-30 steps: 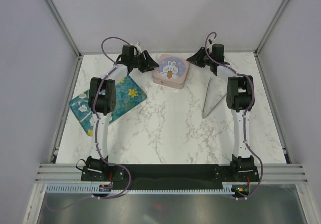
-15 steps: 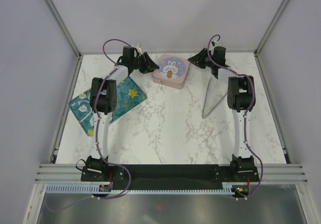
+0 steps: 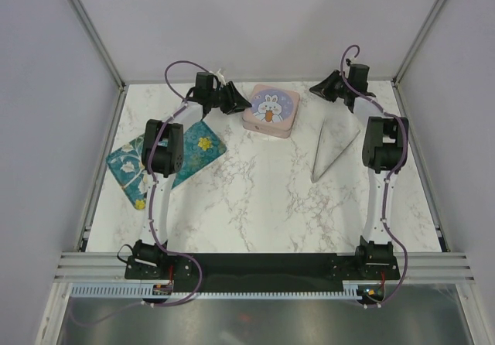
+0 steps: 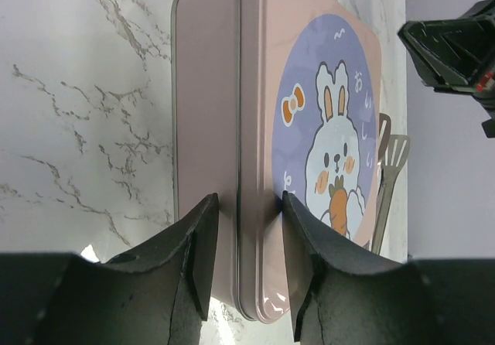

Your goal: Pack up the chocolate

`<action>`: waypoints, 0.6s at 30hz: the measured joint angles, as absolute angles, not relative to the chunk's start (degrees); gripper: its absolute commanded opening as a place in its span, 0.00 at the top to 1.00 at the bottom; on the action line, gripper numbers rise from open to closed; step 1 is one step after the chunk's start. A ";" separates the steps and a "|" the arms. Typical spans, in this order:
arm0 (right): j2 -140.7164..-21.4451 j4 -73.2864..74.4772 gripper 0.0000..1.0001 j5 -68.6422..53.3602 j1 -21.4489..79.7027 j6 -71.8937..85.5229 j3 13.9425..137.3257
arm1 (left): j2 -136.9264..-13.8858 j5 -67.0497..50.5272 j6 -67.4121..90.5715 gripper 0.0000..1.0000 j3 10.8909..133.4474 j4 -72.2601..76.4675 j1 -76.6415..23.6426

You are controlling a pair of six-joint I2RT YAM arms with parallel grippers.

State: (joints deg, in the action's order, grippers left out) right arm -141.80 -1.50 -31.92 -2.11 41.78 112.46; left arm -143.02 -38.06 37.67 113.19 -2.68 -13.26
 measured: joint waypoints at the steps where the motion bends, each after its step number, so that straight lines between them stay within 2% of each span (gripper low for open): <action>1: -140.51 -1.74 0.90 -32.62 -1.83 42.11 111.07 | -143.00 -38.04 37.74 0.56 113.19 -2.72 -13.26; 5: -135.76 -7.66 0.91 -36.86 2.07 45.82 104.44 | -143.00 -38.04 37.89 0.56 113.16 -2.83 -13.26; 12: -136.09 -17.50 0.91 -42.72 12.64 53.08 99.88 | -143.00 -38.06 38.11 0.58 112.92 -2.55 -13.23; 18: -139.35 -18.04 0.92 -44.47 13.21 54.19 99.72 | -143.00 -38.15 38.30 0.58 112.79 -2.37 -13.28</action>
